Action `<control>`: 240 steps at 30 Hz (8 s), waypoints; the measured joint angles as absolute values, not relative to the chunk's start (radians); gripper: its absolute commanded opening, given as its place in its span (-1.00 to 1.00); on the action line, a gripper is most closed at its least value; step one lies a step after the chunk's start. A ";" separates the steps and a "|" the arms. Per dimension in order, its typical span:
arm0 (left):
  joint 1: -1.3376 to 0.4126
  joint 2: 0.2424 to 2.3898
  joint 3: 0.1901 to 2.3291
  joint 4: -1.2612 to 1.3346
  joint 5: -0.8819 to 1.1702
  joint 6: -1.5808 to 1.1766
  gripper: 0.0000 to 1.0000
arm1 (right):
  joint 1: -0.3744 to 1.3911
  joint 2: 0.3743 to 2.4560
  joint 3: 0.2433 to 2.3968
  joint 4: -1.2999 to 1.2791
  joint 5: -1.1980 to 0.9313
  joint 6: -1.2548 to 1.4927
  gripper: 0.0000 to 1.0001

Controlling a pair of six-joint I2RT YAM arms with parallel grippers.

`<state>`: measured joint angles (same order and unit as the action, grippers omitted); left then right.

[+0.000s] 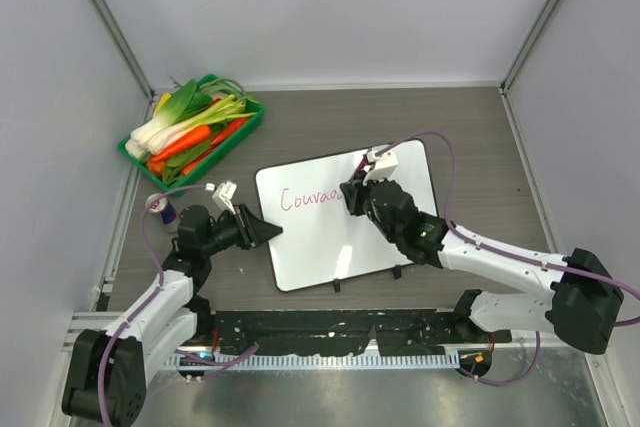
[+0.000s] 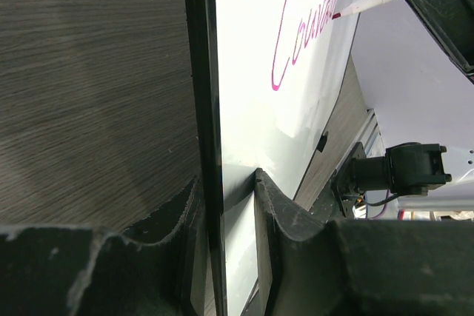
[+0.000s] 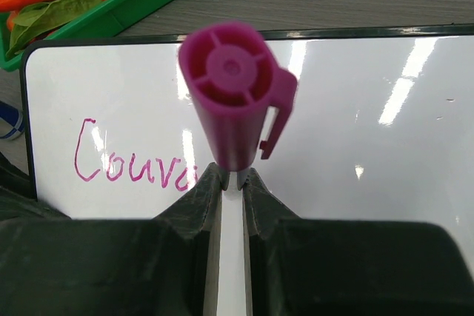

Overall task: Write a sentence on the whiteboard
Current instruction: Write on the whiteboard at the whiteboard stand.

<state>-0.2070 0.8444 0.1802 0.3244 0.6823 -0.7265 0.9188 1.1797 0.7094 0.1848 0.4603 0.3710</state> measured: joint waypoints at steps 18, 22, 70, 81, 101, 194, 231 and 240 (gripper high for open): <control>-0.207 0.844 0.180 0.324 0.682 -0.726 -1.00 | 0.919 1.130 0.667 0.142 0.378 0.396 -0.97; -0.207 0.844 0.180 0.324 0.682 -0.726 -1.00 | 0.919 1.137 0.664 0.152 0.362 0.406 -0.97; -0.207 0.855 0.180 0.337 0.686 -0.727 -1.00 | 0.827 1.120 0.712 0.164 0.323 0.418 -0.97; -0.207 0.857 0.181 0.340 0.688 -0.727 -1.00 | 0.827 1.153 0.710 0.184 0.316 0.422 -0.97; -0.207 0.857 0.180 0.340 0.688 -0.727 -0.99 | 0.807 1.148 0.709 0.175 0.374 0.420 -0.97; -0.207 0.861 0.180 0.343 0.690 -0.728 -1.00 | 0.761 1.073 0.669 0.209 0.344 0.397 -0.97; -0.207 0.861 0.180 0.342 0.690 -0.729 -1.00 | 0.704 1.057 0.635 0.191 0.373 0.419 -0.97; -0.207 0.862 0.180 0.343 0.691 -0.728 -1.00 | 0.702 1.050 0.669 0.179 0.337 0.419 -0.97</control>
<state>-0.2070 0.8616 0.1802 0.3428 0.6910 -0.7284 0.7025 1.0500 0.6685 0.1787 0.3370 0.4191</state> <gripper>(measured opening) 0.296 0.166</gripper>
